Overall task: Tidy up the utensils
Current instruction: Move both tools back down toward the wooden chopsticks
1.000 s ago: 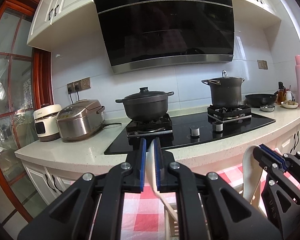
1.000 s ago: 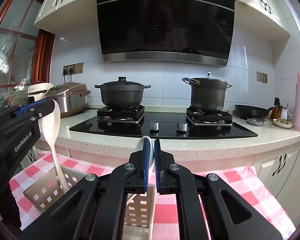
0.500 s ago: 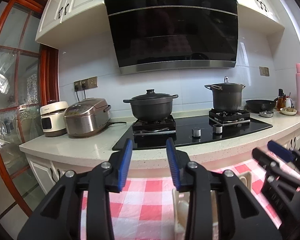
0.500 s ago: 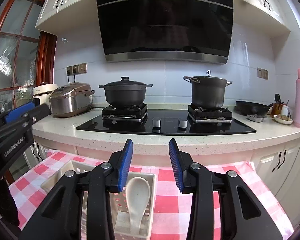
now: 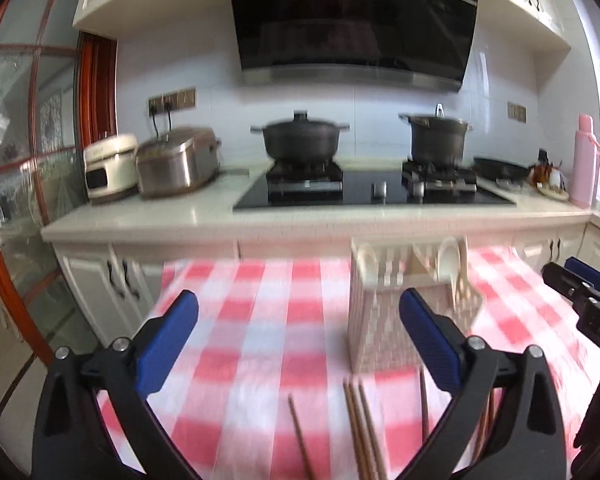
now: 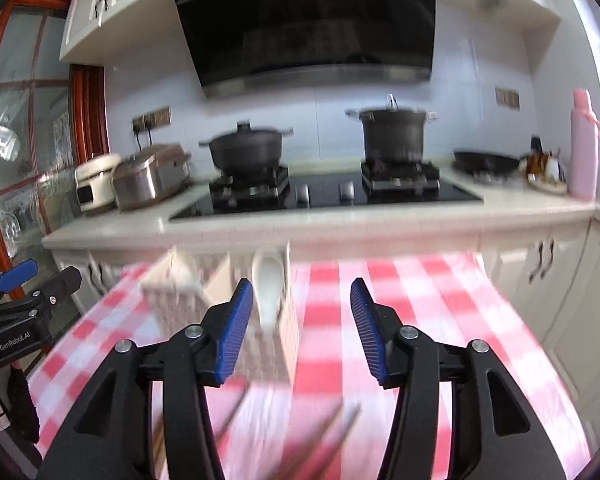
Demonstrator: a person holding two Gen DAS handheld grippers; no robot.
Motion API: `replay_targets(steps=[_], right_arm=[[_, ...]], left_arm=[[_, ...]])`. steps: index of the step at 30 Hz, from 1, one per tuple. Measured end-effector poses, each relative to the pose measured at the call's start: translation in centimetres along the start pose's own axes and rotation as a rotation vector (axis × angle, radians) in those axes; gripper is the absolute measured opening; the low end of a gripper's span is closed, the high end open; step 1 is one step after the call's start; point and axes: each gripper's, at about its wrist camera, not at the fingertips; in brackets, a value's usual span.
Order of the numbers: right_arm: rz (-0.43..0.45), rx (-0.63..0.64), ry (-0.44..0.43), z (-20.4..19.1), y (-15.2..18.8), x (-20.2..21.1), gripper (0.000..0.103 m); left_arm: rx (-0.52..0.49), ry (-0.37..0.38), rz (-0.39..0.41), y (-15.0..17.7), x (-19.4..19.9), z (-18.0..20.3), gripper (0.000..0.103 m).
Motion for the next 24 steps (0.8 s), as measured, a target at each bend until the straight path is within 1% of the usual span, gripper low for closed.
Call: replay_targets(steps=[4,9,12,17,24], right_arm=[[-0.080,-0.052,0.021,0.4,3.5,1.6,0.050],[-0.153,-0.106,0.057,1.3,7.1,2.7,0.050],[-0.195,-0.127,0.070,1.6,8.6,2.7,0.050],[-0.234,-0.162,0.070,1.9,10.0,2.6,0.050],[-0.321,-0.191,0.080,1.8,10.6,0.4,0.050]], left_arm=[[-0.003,0.011,-0.089,3.1,0.2,-1.0,0.098],[-0.008,-0.004,-0.157,6.8,0.1,-2.1,0.098],[-0.023,-0.006,-0.202,8.7,-0.2,-2.3,0.098],[-0.030,-0.005,-0.268,10.5,-1.2,-2.7,0.098],[-0.016,0.000,-0.317,10.5,-2.4,-3.0,0.098]])
Point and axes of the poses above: each gripper's, at about its wrist camera, not at the fingertips, and x roughly against the way its jaws point, z to its right, y to its underside, and after that the axes turned 14 degrees about -y, right-handed
